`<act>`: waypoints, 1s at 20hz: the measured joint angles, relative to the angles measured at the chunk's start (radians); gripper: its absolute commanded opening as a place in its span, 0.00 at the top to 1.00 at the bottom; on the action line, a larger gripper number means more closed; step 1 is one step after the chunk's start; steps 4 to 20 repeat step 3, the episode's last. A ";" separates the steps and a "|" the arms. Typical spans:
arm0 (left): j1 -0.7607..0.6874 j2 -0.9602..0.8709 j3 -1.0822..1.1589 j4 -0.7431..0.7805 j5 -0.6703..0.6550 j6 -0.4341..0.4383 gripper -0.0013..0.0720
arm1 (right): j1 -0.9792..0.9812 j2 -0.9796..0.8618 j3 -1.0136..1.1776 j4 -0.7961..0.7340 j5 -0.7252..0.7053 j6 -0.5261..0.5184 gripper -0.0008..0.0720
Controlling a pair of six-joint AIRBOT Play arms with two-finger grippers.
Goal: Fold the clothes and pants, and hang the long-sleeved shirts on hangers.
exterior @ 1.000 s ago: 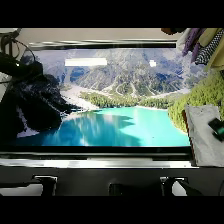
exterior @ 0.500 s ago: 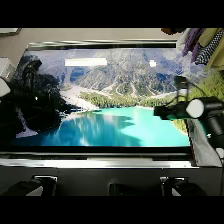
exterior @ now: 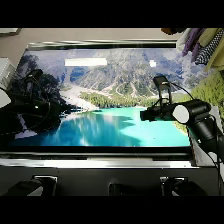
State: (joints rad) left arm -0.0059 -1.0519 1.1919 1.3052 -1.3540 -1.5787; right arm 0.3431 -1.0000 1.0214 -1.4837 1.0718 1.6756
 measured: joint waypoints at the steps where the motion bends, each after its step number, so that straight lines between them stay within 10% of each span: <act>1: 0.000 0.001 -0.002 0.000 0.001 -0.001 0.95 | 0.002 0.000 0.000 0.000 -0.002 0.000 0.95; 20: 0.000 0.002 -0.003 0.001 0.001 -0.002 0.95 | 0.004 0.000 0.000 0.001 -0.004 -0.001 0.95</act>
